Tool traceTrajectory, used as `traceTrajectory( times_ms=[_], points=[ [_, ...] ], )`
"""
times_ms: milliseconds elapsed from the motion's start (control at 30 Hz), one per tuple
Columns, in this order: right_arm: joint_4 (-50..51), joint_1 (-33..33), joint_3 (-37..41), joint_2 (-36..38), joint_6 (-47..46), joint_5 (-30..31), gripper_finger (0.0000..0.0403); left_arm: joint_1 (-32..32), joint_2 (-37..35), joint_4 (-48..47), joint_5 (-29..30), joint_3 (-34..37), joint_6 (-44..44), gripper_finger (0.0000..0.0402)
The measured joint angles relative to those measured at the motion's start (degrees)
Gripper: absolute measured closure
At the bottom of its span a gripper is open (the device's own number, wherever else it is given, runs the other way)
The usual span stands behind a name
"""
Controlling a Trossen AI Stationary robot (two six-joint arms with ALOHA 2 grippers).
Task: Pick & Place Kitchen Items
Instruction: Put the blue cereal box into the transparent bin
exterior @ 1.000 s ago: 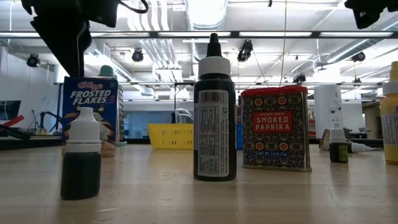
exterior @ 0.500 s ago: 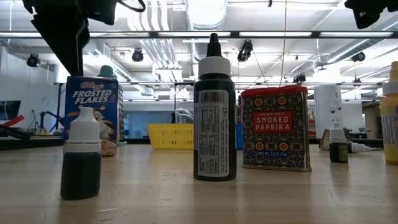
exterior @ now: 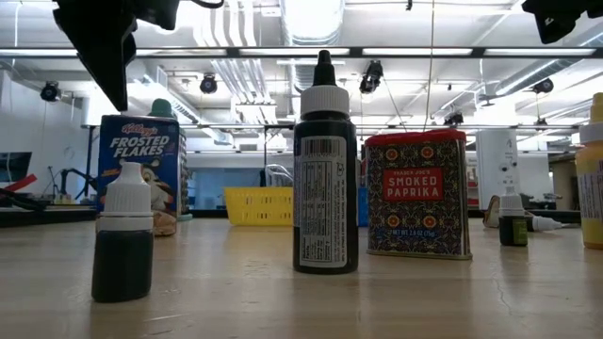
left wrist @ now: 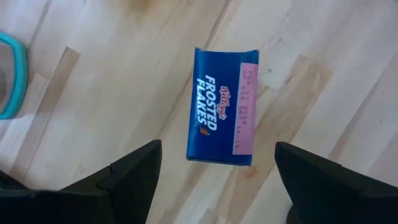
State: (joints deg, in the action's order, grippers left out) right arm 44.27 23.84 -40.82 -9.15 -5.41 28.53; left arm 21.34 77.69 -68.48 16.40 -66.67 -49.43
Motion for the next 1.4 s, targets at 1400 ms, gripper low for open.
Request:
traceTrajectory(
  times_ms=[1400],
  points=[
    [0.0, 0.0, 0.0, 0.0, 0.0, 0.0, 0.0394, -5.3, 2.7, 4.4, -5.2, 7.0, 7.5, 0.0085]
  ],
)
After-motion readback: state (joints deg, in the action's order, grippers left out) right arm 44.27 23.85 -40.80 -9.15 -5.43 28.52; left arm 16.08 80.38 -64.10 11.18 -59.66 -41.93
